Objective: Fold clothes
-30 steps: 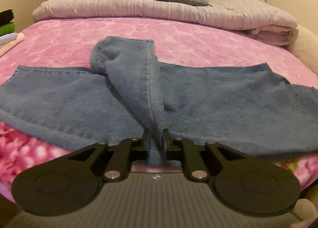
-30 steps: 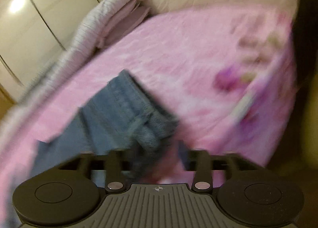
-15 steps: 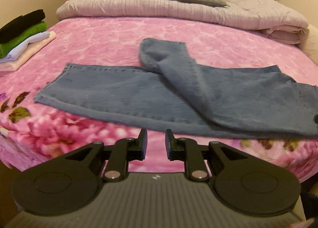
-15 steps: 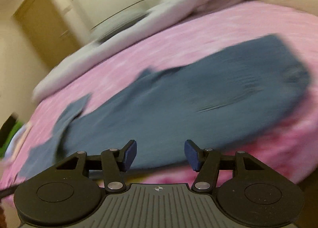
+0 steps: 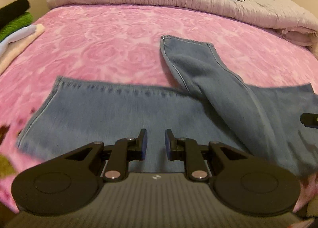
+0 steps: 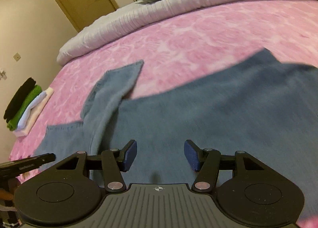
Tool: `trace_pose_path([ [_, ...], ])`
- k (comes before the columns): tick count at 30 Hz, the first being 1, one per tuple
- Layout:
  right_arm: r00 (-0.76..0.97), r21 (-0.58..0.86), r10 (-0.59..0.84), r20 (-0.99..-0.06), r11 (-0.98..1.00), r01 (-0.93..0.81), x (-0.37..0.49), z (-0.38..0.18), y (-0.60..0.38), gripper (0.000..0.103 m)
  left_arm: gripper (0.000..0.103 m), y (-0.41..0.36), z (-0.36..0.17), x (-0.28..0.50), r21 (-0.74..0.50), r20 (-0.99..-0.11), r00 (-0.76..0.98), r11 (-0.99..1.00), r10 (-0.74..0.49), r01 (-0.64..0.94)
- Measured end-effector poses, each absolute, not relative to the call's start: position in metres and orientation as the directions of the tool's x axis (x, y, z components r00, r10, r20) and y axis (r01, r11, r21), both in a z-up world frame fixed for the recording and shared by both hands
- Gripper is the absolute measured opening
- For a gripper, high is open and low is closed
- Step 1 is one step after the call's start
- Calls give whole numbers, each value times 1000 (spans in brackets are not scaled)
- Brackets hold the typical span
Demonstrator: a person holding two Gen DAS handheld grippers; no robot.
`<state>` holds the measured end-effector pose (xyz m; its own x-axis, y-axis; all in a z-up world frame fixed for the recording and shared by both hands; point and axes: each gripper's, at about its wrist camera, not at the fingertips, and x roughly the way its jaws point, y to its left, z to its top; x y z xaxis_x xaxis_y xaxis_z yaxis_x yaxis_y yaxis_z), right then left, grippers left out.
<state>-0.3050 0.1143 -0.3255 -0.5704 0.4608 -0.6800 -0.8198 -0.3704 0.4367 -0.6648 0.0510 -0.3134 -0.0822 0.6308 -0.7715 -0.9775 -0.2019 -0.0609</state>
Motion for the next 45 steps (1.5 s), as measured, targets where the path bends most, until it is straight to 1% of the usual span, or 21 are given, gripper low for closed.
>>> trace_pose_path([
  [3, -600, 467, 436, -671, -381, -798, -325, -332, 153, 57, 16, 70, -318, -676, -84, -781, -53, -190, 622, -978],
  [4, -610, 477, 426, -668, -384, -790, -332, -334, 167, 54, 16, 73, -320, -679, -92, -783, -44, -186, 620, -978],
  [9, -675, 536, 359, -645, -418, -734, -372, -345, 238, 54, 16, 89, -334, -695, -104, -793, -39, -198, 608, -975],
  [11, -717, 603, 295, -632, -394, -694, -385, -360, 259, 54, 16, 98, -338, -705, -111, -785, -43, -209, 617, -972],
  [14, -802, 745, 172, -572, -301, -595, -401, -389, 278, 54, 16, 108, -339, -718, -131, -778, -37, -219, 628, -967],
  [15, -809, 762, 157, -567, -274, -587, -407, -396, 282, 51, 16, 109, -338, -722, -135, -776, -36, -222, 630, -966],
  [16, -807, 767, 152, -570, -252, -589, -412, -403, 284, 31, 16, 109, -336, -725, -136, -772, -39, -225, 634, -965],
  [17, -805, 768, 157, -572, -243, -593, -417, -406, 286, 9, 16, 107, -333, -728, -132, -769, -47, -231, 637, -964],
  [18, -804, 762, 181, -567, -255, -595, -421, -406, 285, 7, 16, 103, -329, -731, -126, -766, -60, -240, 640, -963],
  [20, -787, 676, 268, -556, -406, -615, -434, -382, 267, 6, 16, 89, -322, -742, -131, -761, -77, -268, 644, -954],
  [22, -782, 540, 336, -525, -580, -610, -454, -353, 239, 6, 16, 70, -317, -754, -156, -760, -86, -310, 644, -938],
  [23, -792, 452, 348, -501, -675, -583, -470, -337, 218, 6, 16, 59, -316, -760, -165, -762, -97, -337, 641, -927],
  [25, -835, 339, 297, -464, -811, -477, -501, -318, 174, 6, 16, 37, -313, -772, -166, -769, -133, -397, 625, -903],
  [26, -842, 291, 254, -475, -858, -423, -515, -317, 152, 6, 16, 28, -312, -777, -154, -775, -158, -426, 611, -892],
  [29, -826, 163, 122, -551, -955, -249, -556, -324, 83, 6, 16, 7, -313, -787, -90, -804, -234, -502, 546, -860],
  [31, -781, 110, 93, -618, -973, -203, -567, -338, 51, 7, 17, -1, -314, -787, -18, -817, -283, -514, 502, -858],
  [33, -755, 101, 94, -649, -973, -208, -563, -347, 36, 7, 21, -6, -314, -786, 27, -820, -315, -518, 478, -855],
  [35, -756, 149, 100, -647, -956, -253, -543, -348, 33, 7, 22, -11, -314, -787, 22, -820, -315, -523, 478, -852],
  [40, -724, 259, 218, -655, -835, -486, -469, -343, 60, 7, 22, -20, -313, -788, 1, -816, -316, -545, 485, -838],
  [43, -626, 291, 264, -734, -710, -641, -432, -357, 85, 7, 24, -31, -311, -793, -91, -805, -270, -561, 528, -823],
  [45, -637, 362, 274, -720, -634, -683, -405, -358, 93, 7, 28, -44, -312, -803, -212, -784, -219, -582, 581, -785],
])
